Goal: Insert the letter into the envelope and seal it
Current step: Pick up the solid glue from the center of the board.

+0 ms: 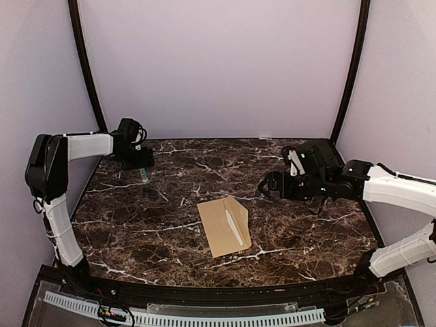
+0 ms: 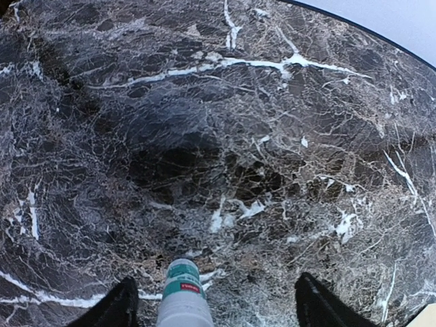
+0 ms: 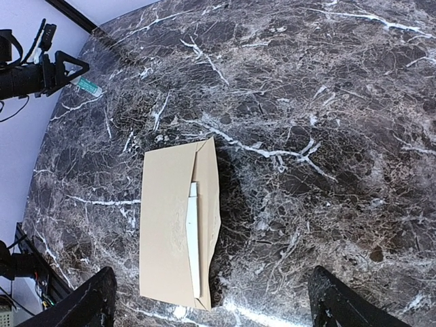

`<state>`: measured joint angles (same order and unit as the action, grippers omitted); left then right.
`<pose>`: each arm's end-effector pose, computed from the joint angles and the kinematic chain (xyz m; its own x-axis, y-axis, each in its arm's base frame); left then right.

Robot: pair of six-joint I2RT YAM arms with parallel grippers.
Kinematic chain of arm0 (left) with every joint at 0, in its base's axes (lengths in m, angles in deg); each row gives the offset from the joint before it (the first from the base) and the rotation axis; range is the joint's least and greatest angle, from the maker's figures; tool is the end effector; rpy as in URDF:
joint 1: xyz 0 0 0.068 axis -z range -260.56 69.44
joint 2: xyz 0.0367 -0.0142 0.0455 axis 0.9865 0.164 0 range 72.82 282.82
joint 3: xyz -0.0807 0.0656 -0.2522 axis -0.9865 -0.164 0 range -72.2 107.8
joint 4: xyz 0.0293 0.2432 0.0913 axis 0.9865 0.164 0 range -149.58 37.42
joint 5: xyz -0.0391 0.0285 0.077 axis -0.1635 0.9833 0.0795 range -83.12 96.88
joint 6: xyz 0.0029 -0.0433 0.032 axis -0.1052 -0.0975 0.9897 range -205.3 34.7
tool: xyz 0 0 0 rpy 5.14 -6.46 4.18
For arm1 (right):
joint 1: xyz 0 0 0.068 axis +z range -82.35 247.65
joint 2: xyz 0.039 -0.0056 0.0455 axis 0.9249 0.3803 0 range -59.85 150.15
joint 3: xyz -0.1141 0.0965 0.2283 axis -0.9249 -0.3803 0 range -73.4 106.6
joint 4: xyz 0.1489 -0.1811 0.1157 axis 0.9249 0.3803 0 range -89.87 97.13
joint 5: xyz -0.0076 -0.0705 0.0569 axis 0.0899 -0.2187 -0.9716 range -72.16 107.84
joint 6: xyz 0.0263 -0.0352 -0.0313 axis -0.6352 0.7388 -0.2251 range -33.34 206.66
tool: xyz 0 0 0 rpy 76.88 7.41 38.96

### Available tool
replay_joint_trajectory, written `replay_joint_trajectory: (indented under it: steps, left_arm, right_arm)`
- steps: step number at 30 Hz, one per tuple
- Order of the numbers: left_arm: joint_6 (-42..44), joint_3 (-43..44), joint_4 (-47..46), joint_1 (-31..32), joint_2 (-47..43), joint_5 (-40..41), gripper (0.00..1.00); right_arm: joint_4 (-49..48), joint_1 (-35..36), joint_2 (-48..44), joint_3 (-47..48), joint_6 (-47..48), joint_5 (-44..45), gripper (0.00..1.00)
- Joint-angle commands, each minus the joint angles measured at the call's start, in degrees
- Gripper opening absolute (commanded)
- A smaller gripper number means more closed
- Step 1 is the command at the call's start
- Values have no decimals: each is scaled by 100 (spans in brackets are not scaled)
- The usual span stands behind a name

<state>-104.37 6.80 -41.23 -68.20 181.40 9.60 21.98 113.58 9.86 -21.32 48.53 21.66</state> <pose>0.4108 -0.0884 0.2136 -0.7450 -0.1707 -0.6448 -0.0641 0.9805 -0.1856 0.1857 0.1886 0.2745 -0.7684 0.0919 -0.6333 -0.2628 0.8570 0.4433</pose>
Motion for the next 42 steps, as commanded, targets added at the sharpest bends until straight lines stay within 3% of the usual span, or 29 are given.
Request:
replay_joint_trajectory:
  steps: [1,4,22,33,37,42]
  left_arm:
    - [76,139,49,-32,126,228,72]
    - [64,94,-14,-31,147,266,62]
    - [171,-44,-224,-32,195,518,37]
    - [196,-74,-48,-32,-62,626,14]
    - [146,-258,24,-32,-622,299,11]
    - [20,-813,-21,-22,-1687,-1136,10]
  right_arm:
    - [-289,-71,52,-75,-88,-96,94]
    - [-286,-86,90,-92,-99,-110,93]
    - [-417,-179,211,-193,-138,-223,93]
    - [-349,-199,154,-77,-90,-225,93]
    - [-223,-199,82,81,36,-206,92]
    - [-350,-200,-248,119,460,-431,92]
